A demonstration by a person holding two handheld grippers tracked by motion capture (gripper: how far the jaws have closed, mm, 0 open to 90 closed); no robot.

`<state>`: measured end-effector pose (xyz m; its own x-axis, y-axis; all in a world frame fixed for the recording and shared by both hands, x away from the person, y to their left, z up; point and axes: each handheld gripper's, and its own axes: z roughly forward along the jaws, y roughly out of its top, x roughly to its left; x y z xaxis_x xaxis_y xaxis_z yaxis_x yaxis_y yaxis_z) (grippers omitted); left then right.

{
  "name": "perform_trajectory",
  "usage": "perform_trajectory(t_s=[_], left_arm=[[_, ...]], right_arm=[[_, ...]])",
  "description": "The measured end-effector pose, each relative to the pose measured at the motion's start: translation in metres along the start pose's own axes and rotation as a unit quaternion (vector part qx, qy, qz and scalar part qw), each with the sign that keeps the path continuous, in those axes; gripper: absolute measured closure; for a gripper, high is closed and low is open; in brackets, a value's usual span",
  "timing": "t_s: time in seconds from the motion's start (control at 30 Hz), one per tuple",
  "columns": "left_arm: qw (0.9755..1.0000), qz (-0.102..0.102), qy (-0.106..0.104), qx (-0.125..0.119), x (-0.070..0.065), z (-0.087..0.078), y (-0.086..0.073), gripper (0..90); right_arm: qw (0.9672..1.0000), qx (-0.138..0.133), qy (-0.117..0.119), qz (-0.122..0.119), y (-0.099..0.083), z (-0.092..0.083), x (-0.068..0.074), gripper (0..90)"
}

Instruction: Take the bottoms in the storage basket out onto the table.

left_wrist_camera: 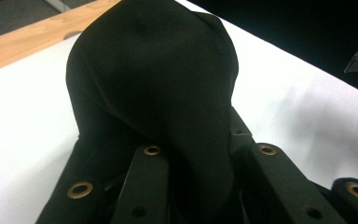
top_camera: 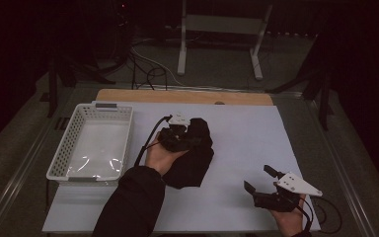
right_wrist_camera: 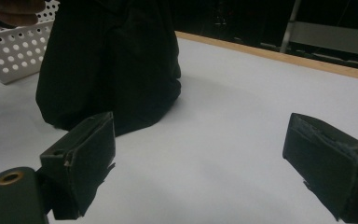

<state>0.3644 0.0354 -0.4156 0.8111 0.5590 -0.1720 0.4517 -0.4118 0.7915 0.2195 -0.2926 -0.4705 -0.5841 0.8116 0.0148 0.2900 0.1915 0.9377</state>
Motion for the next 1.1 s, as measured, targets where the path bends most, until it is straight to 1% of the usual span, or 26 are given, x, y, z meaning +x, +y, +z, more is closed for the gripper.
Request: perform_trajectory(t_s=[0.03, 0.1, 0.27, 0.4, 0.47, 0.53, 0.63, 0.7, 0.73, 0.77, 0.8, 0.83, 0.87, 0.9, 0.93, 1.0, 1.03, 1.1], left_arm=[[1.0000, 0.000, 0.000, 0.000, 0.000, 0.000, 0.000, 77.3], [1.0000, 0.001, -0.005, 0.003, -0.004, 0.006, 0.000, 77.2], [0.9999, 0.001, -0.010, 0.005, -0.007, 0.014, 0.000, 77.0], [0.9998, -0.004, -0.018, -0.001, -0.012, 0.020, 0.001, 77.0], [0.9998, 0.003, -0.021, -0.003, -0.015, 0.023, 0.004, 77.0], [0.9997, 0.004, -0.025, -0.005, -0.018, 0.026, 0.006, 77.0], [0.9997, 0.007, -0.024, 0.003, -0.019, 0.030, 0.005, 76.1], [0.9998, 0.008, -0.017, 0.009, -0.018, 0.032, 0.002, 73.7], [0.9998, 0.003, -0.016, 0.010, -0.016, 0.033, 0.000, 71.2], [0.9997, -0.003, -0.021, 0.010, -0.014, 0.034, -0.001, 65.1], [0.9997, -0.009, -0.021, 0.010, -0.013, 0.035, -0.002, 55.0], [0.9998, -0.015, -0.006, 0.011, -0.014, 0.036, -0.003, 47.2], [0.9998, -0.013, 0.006, 0.012, -0.015, 0.036, -0.003, 36.6], [0.9998, -0.010, 0.015, 0.009, -0.015, 0.035, -0.004, 30.6], [0.9998, -0.010, 0.019, 0.006, -0.016, 0.035, -0.005, 24.6], [0.9996, -0.014, 0.025, 0.004, -0.015, 0.034, -0.005, 14.3], [0.9995, -0.016, 0.026, 0.001, -0.015, 0.033, -0.005, 12.0], [0.9994, -0.024, 0.024, -0.002, -0.013, 0.031, -0.006, 4.5]], right_arm=[[1.0000, 0.000, 0.000, 0.000, 0.000, 0.000, 0.000, 9.2], [1.0000, 0.000, 0.000, -0.001, 0.000, 0.000, 0.000, 9.2], [1.0000, 0.000, 0.000, 0.000, 0.000, -0.001, 0.000, 9.2], [1.0000, 0.000, -0.001, -0.001, 0.000, -0.001, 0.000, 9.2], [1.0000, 0.001, 0.000, 0.000, 0.000, -0.001, 0.000, 9.2], [1.0000, 0.000, -0.001, -0.001, 0.000, -0.001, 0.000, 9.2], [1.0000, -0.001, -0.001, -0.001, 0.000, -0.001, -0.001, 9.2], [1.0000, -0.001, -0.001, 0.000, 0.000, -0.001, -0.001, 9.2], [1.0000, -0.001, -0.001, -0.001, 0.000, -0.002, -0.001, 9.2], [1.0000, -0.001, 0.000, 0.000, 0.000, -0.002, 0.000, 9.2], [1.0000, -0.001, 0.000, 0.000, 0.000, -0.002, -0.001, 9.2], [1.0000, -0.001, 0.000, 0.000, 0.000, -0.002, -0.001, 9.2], [1.0000, 0.000, -0.001, -0.001, 0.000, -0.001, -0.001, 9.2], [1.0000, 0.000, -0.001, -0.001, 0.000, -0.001, -0.001, 9.2], [1.0000, 0.000, -0.001, 0.000, 0.000, -0.001, 0.000, 9.2], [1.0000, -0.001, 0.000, 0.000, 0.000, -0.001, 0.000, 9.2], [1.0000, 0.000, 0.000, 0.000, 0.000, -0.001, 0.000, 9.2], [1.0000, 0.000, -0.001, -0.001, 0.000, -0.001, 0.000, 9.2]])
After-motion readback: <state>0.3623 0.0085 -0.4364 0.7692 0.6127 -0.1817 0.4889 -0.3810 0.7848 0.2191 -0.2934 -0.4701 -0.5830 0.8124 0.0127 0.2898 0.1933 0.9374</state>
